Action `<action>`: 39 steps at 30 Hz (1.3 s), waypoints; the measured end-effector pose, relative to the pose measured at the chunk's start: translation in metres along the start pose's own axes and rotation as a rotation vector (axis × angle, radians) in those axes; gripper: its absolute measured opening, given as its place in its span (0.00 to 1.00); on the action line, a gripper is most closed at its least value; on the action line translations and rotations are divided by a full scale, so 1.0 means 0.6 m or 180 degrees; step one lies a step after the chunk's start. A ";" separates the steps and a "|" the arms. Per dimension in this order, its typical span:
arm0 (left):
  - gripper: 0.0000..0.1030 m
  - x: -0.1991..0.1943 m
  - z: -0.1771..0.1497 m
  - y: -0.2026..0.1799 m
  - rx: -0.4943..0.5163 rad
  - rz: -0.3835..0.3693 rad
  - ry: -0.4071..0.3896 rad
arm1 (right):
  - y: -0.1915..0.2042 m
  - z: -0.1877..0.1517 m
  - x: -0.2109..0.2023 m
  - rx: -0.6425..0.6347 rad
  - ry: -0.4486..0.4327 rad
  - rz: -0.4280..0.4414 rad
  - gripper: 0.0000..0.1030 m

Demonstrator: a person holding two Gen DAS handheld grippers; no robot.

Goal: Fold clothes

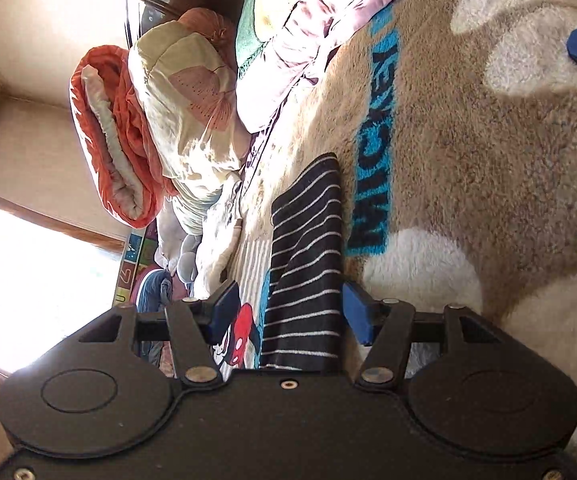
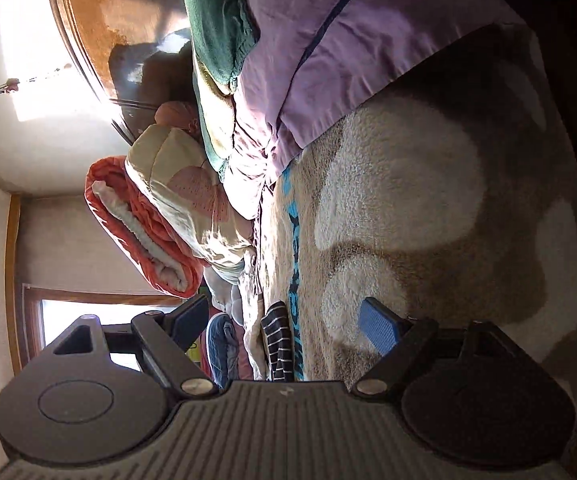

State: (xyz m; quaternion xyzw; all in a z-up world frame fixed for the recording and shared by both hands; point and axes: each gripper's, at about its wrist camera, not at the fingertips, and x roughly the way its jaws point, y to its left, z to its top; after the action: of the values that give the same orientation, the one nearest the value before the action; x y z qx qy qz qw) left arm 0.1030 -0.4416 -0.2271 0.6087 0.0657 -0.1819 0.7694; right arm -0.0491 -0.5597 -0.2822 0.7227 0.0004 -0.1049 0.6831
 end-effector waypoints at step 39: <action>0.03 0.023 -0.081 0.416 -0.2745 -0.0864 0.0200 | 0.148 -0.198 0.061 -0.1902 0.1207 0.0594 0.91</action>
State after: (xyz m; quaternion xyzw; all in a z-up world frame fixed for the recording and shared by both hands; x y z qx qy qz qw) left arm 0.2115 -0.3497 -0.0157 0.2237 0.2380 -0.2185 0.9196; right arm 0.0173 -0.4533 -0.1945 0.4948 0.0918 0.0984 0.8585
